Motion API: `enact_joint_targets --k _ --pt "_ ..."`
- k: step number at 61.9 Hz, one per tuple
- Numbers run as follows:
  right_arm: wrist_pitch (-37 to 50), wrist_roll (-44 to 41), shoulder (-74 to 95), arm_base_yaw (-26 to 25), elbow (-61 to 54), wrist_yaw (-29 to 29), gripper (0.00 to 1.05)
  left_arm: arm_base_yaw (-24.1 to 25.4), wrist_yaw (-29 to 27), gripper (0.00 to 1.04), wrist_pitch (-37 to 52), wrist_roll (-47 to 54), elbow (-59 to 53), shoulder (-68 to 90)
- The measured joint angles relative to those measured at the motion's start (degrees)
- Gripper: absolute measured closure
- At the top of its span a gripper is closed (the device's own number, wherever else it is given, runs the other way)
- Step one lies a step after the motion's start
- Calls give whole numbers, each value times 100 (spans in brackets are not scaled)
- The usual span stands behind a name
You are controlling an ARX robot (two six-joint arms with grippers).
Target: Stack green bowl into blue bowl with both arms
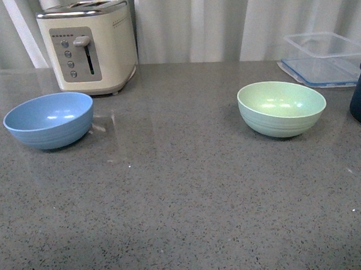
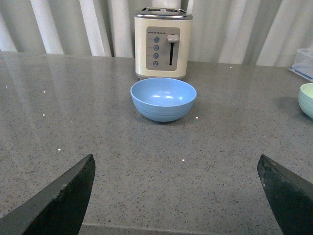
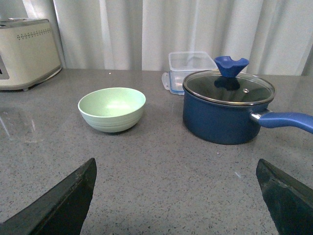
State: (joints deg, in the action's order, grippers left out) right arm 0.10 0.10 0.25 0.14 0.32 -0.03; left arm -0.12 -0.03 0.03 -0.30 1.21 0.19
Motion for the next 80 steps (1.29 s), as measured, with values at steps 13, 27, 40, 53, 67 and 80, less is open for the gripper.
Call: enact_joint_targets --k 13,27,40,53,67,80 --pt "0 0 0 0 0 0 10 0 0 7 0 0 0 0" --pt "0 0 0 0 0 0 10 0 0 7 0 0 0 0" --pt "-2 -2 -2 0 0 0 10 -136 -1342 7 -378 103 330 1235" --pt "0 -2 -4 0 0 -2 10 640 -391 7 -170 -166 1285 2398" --pt "0 -2 -4 0 0 -2 10 1384 505 7 -114 -752 2859 4144" --pt "0 -2 -4 0 0 -4 10 1405 896 7 -579 -1683 4817 6387"
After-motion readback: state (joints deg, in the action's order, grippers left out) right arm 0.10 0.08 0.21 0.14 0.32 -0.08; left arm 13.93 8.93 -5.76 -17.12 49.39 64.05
